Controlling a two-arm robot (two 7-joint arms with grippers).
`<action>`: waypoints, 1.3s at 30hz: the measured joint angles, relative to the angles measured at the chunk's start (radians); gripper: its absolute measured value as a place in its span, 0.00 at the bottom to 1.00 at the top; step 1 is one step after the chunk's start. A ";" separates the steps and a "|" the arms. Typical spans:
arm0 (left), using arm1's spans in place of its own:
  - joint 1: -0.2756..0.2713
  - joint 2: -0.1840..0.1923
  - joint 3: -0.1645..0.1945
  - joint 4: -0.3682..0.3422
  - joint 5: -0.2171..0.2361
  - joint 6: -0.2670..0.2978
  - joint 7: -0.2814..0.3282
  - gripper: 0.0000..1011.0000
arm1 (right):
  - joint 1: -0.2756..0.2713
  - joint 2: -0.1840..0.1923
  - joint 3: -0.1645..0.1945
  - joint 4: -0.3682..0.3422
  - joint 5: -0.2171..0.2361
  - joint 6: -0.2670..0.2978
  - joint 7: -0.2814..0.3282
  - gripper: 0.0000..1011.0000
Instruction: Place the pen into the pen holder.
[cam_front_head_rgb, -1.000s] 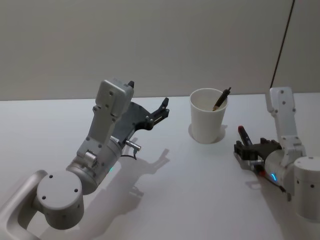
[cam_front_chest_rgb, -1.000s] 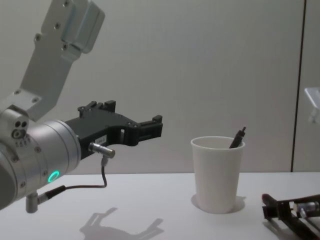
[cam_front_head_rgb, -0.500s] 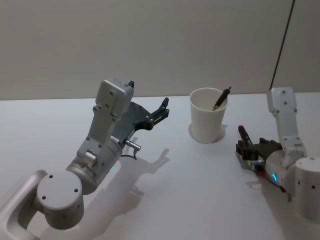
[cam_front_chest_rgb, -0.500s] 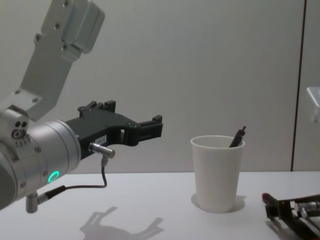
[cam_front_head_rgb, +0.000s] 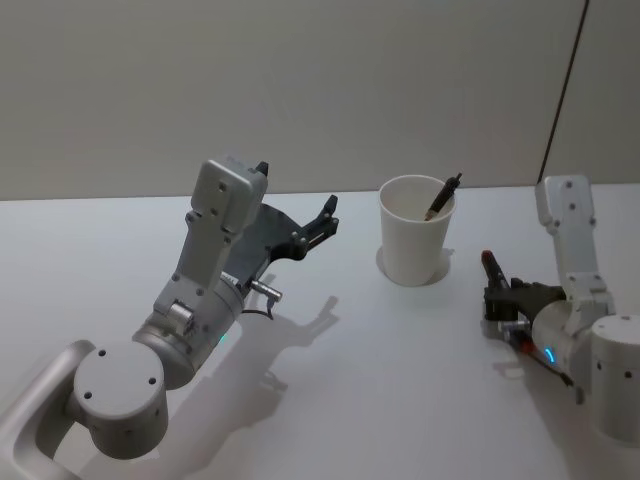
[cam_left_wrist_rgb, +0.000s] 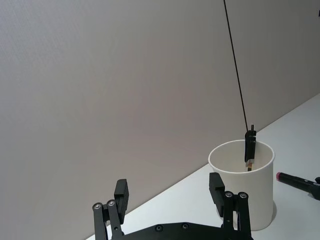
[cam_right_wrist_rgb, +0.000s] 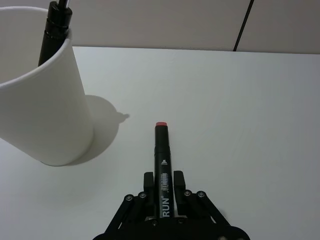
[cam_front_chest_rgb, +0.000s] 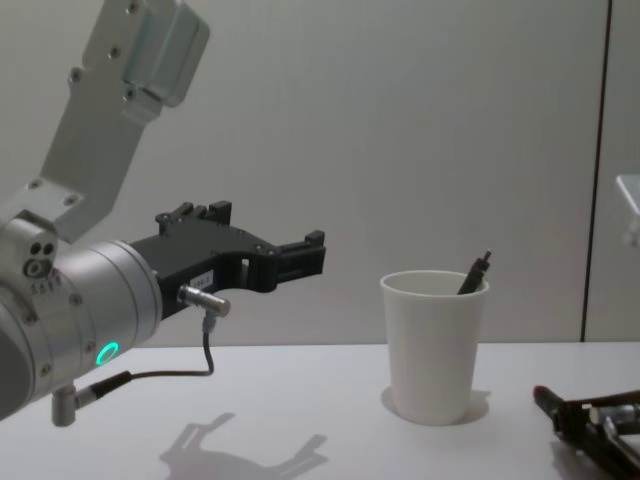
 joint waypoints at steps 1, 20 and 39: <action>0.000 0.000 0.000 0.000 0.000 0.000 0.000 0.99 | 0.000 0.000 0.000 0.000 0.000 0.000 0.000 0.26; 0.000 0.000 0.000 0.000 0.000 0.000 0.000 0.99 | -0.001 -0.001 0.003 0.000 -0.005 -0.009 0.007 0.17; 0.000 0.000 0.000 0.000 0.000 0.000 0.000 0.99 | -0.029 0.012 0.007 -0.052 -0.034 -0.172 0.051 0.17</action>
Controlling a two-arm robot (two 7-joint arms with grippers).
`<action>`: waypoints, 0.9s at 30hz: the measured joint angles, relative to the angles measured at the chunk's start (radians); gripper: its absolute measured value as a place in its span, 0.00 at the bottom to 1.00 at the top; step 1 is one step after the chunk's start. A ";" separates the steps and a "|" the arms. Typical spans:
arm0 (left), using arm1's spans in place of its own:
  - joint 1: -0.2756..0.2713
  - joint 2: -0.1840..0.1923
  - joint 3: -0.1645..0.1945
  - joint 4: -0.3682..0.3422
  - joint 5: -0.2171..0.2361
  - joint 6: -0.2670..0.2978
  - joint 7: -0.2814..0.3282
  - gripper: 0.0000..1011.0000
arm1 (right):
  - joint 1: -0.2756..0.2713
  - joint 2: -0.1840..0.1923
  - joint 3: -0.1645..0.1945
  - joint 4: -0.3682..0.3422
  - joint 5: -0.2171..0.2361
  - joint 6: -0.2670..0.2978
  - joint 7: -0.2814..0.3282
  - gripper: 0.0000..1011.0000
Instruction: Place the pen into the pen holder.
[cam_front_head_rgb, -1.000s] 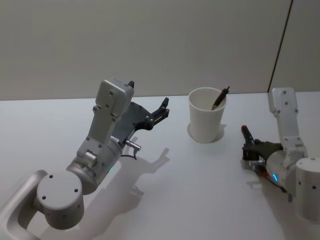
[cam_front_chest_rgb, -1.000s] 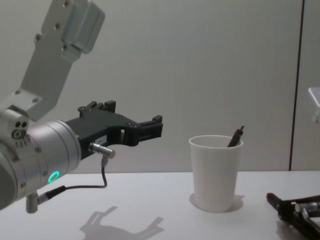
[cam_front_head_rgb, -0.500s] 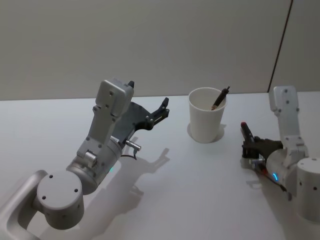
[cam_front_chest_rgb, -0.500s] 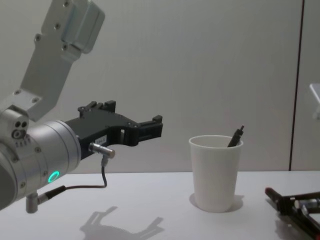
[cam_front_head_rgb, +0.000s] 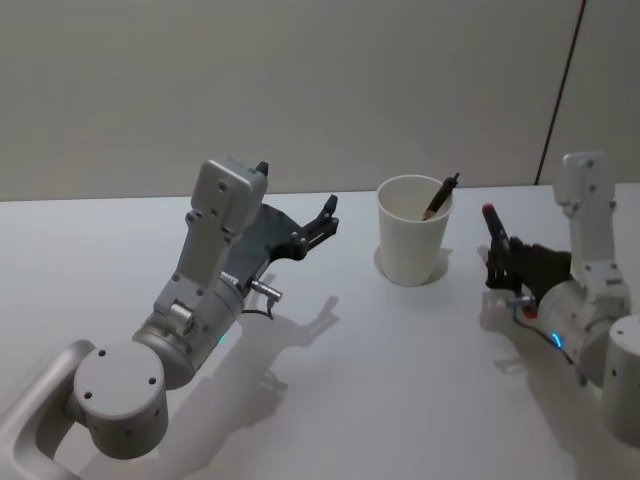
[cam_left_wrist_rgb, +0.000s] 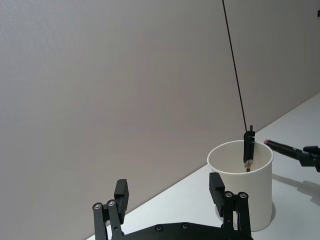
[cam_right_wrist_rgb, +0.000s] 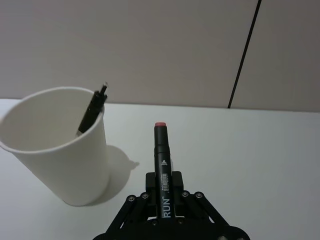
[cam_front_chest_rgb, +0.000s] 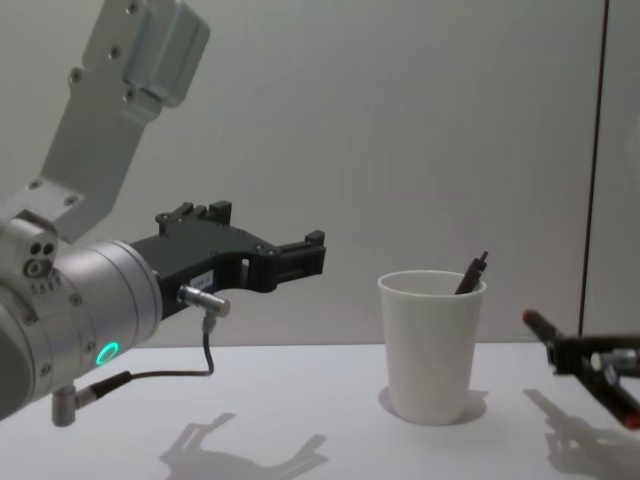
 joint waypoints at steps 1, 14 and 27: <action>0.000 0.000 0.000 0.000 0.000 0.000 0.000 0.99 | -0.004 0.002 0.001 -0.008 -0.003 -0.017 0.005 0.17; 0.000 0.000 0.000 0.000 0.000 0.000 0.000 0.99 | -0.037 0.027 0.008 -0.082 -0.027 -0.174 0.044 0.17; 0.000 0.000 0.000 0.000 0.000 0.000 0.000 0.99 | -0.060 0.053 0.017 -0.145 -0.053 -0.348 0.095 0.17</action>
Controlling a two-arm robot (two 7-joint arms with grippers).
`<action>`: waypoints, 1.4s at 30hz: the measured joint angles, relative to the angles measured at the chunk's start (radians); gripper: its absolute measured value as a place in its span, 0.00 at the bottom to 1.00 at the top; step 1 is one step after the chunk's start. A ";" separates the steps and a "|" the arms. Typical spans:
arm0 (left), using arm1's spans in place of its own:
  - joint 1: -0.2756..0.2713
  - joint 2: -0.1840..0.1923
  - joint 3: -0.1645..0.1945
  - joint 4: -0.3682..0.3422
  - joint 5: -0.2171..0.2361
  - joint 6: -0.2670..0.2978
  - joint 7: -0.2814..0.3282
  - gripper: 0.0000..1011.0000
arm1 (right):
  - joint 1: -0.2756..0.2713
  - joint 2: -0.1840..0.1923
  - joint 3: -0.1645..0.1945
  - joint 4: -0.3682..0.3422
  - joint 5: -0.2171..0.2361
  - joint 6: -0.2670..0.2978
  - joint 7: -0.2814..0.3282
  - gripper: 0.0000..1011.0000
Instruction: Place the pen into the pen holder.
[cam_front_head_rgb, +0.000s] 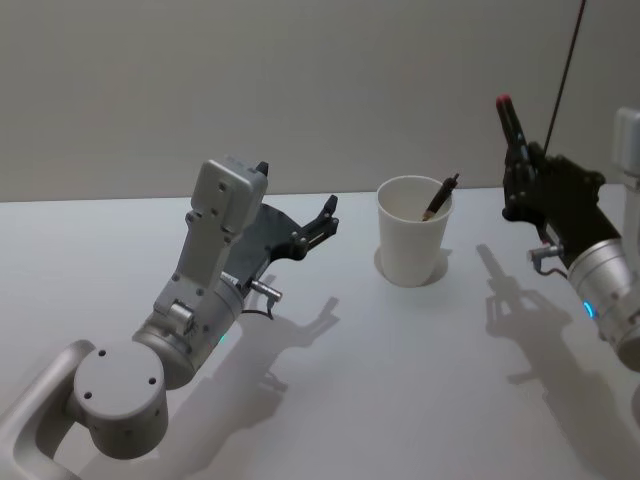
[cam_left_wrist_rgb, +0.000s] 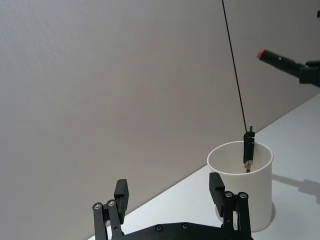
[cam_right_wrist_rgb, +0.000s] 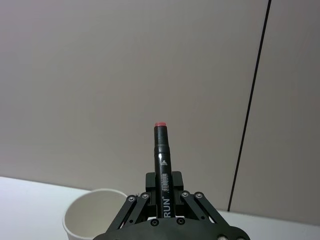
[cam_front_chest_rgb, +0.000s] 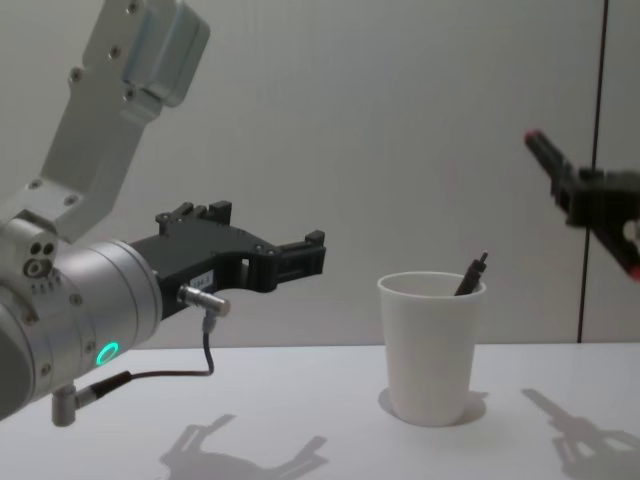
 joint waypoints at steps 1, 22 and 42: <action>0.000 0.000 0.000 0.000 0.000 0.000 0.000 0.99 | -0.001 0.001 0.000 -0.002 -0.002 -0.010 0.003 0.17; 0.000 0.000 0.000 0.000 0.000 0.000 0.000 0.99 | 0.076 0.000 -0.010 0.109 -0.121 -0.317 0.160 0.17; 0.000 0.000 0.000 0.000 0.000 0.000 0.000 0.99 | 0.182 -0.043 -0.030 0.298 -0.186 -0.439 0.204 0.17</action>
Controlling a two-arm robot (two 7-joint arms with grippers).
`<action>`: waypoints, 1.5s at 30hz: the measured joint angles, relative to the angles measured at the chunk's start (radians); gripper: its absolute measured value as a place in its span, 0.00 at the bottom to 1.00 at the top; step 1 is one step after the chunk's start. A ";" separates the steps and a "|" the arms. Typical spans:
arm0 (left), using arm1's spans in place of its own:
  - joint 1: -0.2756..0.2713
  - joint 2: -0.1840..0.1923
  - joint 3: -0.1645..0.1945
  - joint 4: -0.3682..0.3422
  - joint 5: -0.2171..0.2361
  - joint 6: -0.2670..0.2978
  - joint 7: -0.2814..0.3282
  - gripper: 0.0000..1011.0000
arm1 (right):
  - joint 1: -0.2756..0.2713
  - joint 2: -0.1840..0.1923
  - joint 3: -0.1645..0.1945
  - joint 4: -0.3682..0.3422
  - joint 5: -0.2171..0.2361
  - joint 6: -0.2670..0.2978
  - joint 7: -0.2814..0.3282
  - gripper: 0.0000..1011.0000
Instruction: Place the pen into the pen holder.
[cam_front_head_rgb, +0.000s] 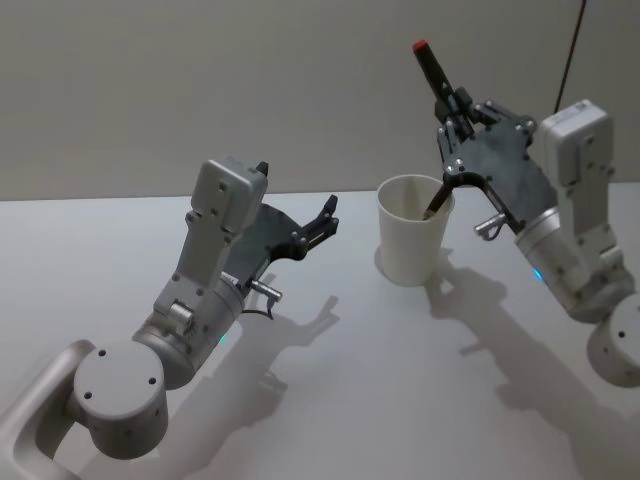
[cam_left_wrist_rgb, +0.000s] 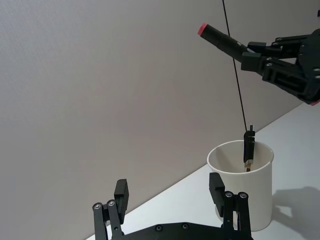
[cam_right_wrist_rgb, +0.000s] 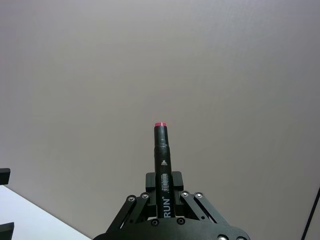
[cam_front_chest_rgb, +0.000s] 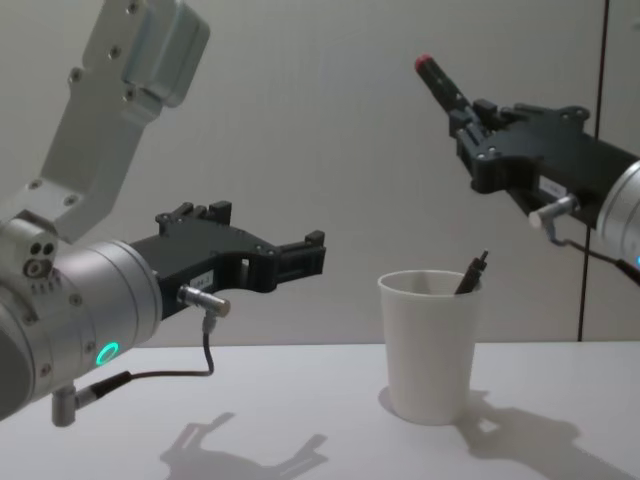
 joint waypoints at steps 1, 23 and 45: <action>0.000 0.000 0.000 0.000 0.000 0.000 0.000 0.99 | 0.005 -0.002 -0.001 0.008 -0.001 -0.003 0.001 0.17; 0.000 0.000 0.000 0.000 0.000 0.000 0.000 0.99 | 0.092 -0.044 -0.015 0.182 0.004 -0.068 0.018 0.17; 0.000 0.000 0.000 0.000 0.000 0.000 0.000 0.99 | 0.131 -0.065 -0.028 0.296 0.027 -0.112 0.040 0.17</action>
